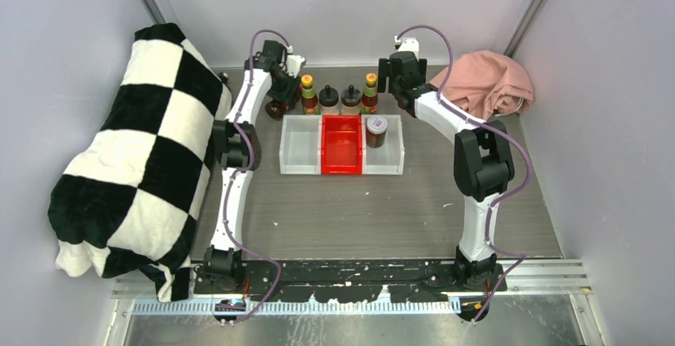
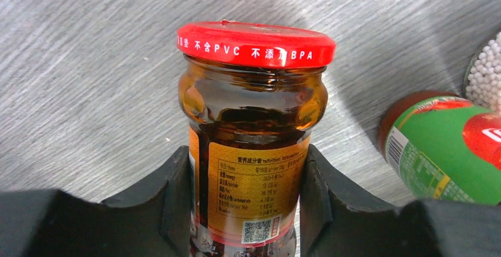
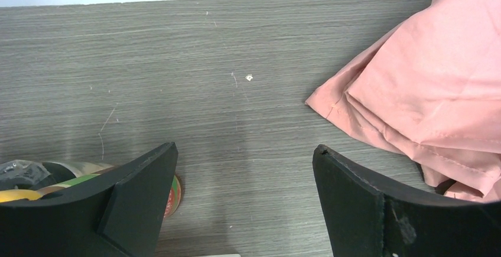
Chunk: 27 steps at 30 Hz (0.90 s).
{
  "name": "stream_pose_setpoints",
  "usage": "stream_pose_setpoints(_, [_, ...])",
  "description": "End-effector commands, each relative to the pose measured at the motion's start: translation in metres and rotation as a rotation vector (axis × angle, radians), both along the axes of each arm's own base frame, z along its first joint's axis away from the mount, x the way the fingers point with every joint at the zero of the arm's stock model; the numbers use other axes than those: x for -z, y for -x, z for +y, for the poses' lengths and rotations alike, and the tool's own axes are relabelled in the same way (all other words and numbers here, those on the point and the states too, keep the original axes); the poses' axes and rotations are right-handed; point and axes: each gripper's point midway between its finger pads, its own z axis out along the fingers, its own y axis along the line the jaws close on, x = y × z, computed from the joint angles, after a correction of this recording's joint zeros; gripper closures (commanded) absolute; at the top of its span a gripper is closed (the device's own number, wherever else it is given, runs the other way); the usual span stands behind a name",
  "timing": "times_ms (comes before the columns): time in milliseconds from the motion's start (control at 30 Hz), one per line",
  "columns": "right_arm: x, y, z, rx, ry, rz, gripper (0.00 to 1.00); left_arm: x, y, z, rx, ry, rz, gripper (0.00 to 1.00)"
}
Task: Organize the condiment bottles
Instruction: Pick up the bottle from the center of the board.
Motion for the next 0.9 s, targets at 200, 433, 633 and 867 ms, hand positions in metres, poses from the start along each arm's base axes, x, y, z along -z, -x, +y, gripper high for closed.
stream_pose_setpoints(200, [-0.0197, -0.0115, 0.0032, 0.002, -0.036, -0.063, 0.1, 0.0071, -0.0186, 0.0024, -0.09, -0.014, -0.061, 1.0])
stream_pose_setpoints(433, [-0.0232, -0.0099, 0.0024, 0.006, -0.045, -0.074, 0.1, 0.009, -0.0196, 0.0044, -0.149, -0.021, -0.106, 1.0])
stream_pose_setpoints(633, [-0.0263, -0.0074, 0.0017, 0.006, -0.056, -0.083, 0.1, 0.0071, -0.022, 0.0034, -0.196, 0.006, -0.156, 1.0])
stream_pose_setpoints(867, [-0.0246, -0.0036, 0.0013, 0.005, -0.057, -0.078, 0.1, 0.0024, -0.0233, 0.003, -0.233, -0.006, -0.215, 1.0])
